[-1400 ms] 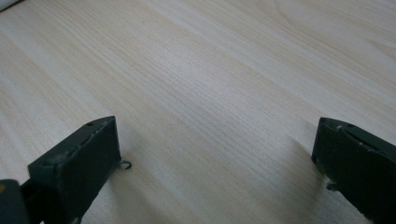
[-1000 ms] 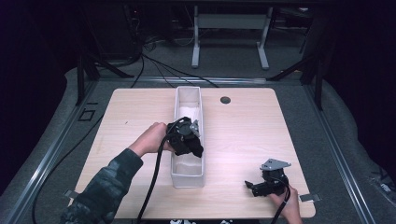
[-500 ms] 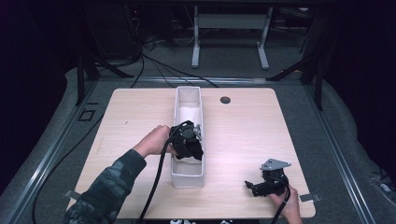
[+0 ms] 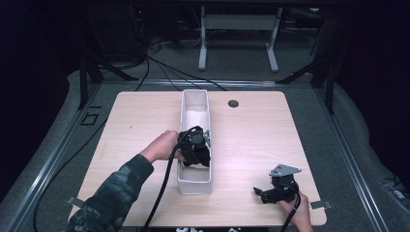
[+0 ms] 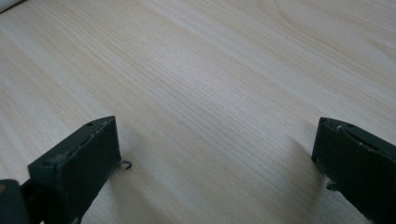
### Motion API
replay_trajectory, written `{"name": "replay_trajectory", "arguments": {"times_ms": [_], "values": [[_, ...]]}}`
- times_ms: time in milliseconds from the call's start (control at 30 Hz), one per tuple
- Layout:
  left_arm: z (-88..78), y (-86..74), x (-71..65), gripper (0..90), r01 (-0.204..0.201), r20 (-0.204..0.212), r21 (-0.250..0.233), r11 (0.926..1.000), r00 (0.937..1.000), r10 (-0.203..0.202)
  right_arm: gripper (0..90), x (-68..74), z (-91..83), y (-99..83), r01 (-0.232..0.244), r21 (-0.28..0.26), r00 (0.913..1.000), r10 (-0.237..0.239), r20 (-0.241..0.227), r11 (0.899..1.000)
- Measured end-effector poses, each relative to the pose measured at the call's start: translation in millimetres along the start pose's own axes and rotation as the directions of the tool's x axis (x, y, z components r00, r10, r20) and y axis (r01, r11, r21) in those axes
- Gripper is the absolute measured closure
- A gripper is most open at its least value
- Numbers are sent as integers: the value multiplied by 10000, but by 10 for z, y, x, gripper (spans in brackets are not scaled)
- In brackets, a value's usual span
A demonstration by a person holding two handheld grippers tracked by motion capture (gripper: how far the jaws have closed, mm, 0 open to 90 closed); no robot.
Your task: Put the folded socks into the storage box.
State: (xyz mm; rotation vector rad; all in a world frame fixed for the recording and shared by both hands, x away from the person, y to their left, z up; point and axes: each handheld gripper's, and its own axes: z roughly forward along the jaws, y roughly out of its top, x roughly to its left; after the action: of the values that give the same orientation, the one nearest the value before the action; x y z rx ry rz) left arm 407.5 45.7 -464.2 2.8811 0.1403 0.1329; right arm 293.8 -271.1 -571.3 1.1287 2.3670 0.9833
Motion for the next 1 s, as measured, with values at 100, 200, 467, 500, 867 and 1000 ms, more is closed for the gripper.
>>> {"name": "replay_trajectory", "arguments": {"times_ms": [100,200,467,500,867,1000], "values": [[14,4,7,511,7,53,117,9999,10000,-8,4,0,1,0,-12,-9,10000,12,-22,10000],[39,2,23,511,57,137,205,9998,9999,-60,4,2,0,0,-23,4,10000,23,-6,10000],[134,8,20,505,-42,227,431,9991,9997,33,4,0,1,0,-12,-6,10000,12,-12,10000],[142,10,19,503,-29,219,451,9990,9998,20,4,1,0,0,-11,0,10000,11,-5,10000],[207,21,23,462,62,348,681,9977,9994,-85,5,0,0,0,-2,-4,10000,2,-11,10000],[215,28,22,432,47,351,673,9977,9994,-71,4,0,0,0,-15,-5,10000,15,-13,10000]]}}
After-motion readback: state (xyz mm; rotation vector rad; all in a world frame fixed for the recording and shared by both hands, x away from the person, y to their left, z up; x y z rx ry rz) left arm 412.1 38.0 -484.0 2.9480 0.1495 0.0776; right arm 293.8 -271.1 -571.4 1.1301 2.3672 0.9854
